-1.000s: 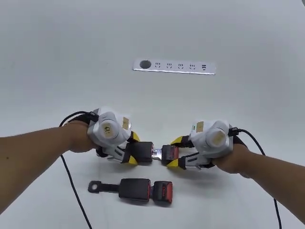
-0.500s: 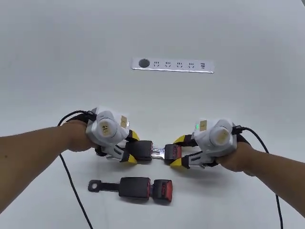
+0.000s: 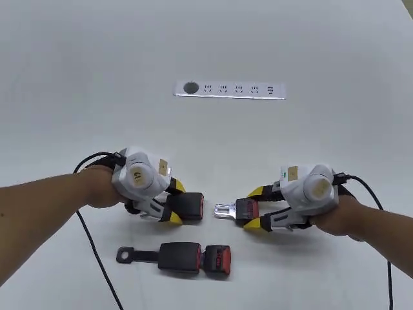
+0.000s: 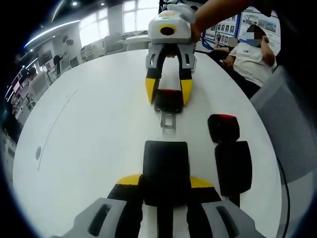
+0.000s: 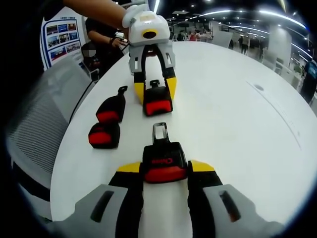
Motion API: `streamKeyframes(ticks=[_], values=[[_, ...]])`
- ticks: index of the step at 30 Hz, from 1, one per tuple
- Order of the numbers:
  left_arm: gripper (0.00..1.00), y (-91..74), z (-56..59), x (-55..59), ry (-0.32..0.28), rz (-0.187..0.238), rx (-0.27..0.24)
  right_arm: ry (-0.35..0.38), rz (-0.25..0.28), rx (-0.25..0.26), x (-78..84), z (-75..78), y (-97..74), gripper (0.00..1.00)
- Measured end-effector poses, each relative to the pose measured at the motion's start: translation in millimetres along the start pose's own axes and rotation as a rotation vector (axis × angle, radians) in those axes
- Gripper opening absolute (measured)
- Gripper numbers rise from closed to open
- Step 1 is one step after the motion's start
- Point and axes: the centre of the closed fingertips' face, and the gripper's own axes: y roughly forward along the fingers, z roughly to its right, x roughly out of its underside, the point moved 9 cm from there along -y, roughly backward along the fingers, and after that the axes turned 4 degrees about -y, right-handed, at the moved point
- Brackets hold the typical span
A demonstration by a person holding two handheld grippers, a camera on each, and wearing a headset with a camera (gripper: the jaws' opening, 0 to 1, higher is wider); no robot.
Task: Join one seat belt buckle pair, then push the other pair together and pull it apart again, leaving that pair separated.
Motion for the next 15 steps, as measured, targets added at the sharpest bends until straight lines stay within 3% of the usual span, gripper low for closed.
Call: streamKeyframes(ticks=[15], values=[[0.34,1.7,-1.5,0.9,0.008,-0.008,0.005,0.016,-0.006,0.022,22.1,2.7,-18.6,0.34]])
